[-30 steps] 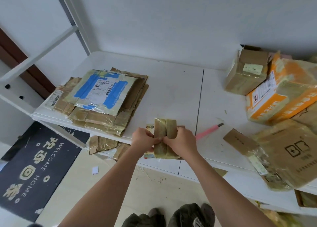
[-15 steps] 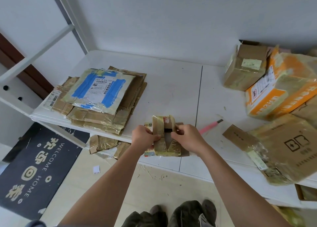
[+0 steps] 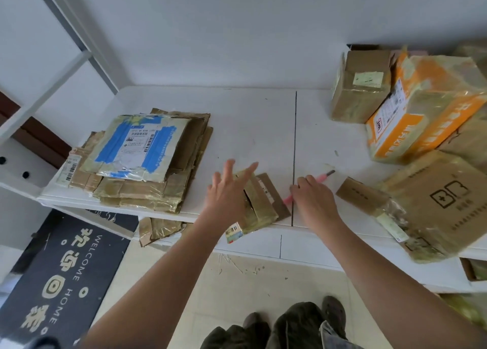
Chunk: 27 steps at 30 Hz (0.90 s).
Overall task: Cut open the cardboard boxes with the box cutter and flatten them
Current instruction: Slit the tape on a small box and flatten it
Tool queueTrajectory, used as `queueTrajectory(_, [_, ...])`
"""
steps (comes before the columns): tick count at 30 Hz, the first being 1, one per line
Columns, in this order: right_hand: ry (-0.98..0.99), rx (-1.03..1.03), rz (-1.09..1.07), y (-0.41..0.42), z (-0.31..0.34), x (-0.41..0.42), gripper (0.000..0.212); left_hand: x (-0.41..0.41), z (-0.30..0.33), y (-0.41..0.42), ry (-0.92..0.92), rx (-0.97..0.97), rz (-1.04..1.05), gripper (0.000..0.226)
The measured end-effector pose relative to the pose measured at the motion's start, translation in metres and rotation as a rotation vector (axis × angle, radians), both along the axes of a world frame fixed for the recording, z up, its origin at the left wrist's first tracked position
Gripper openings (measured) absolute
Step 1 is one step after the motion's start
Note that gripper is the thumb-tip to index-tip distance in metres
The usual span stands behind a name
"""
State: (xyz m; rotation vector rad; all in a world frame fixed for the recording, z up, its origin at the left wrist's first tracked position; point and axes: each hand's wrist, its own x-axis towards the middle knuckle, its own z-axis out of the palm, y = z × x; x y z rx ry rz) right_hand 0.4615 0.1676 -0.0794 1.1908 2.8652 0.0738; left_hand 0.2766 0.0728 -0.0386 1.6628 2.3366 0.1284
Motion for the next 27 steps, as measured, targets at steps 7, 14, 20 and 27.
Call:
queueTrajectory(7, [0.39,0.034,-0.158,-0.003,0.014,0.015,0.009,-0.021,-0.007,0.017,0.105,-0.196,-0.328,0.057])
queueTrajectory(14, [1.437,-0.564,-0.548,-0.023,0.013,0.024,0.016,0.0,-0.021,0.018,0.098,-0.07,0.048,0.047])
queueTrajectory(20, [1.829,-0.947,-0.833,-0.03,0.001,0.025,0.01,-0.002,-0.023,0.024,0.137,-0.208,-0.057,0.062])
queueTrajectory(27, [1.975,-1.191,-0.885,-0.042,-0.012,0.009,0.018,-0.003,-0.038,0.016,-0.031,0.002,-0.221,0.06])
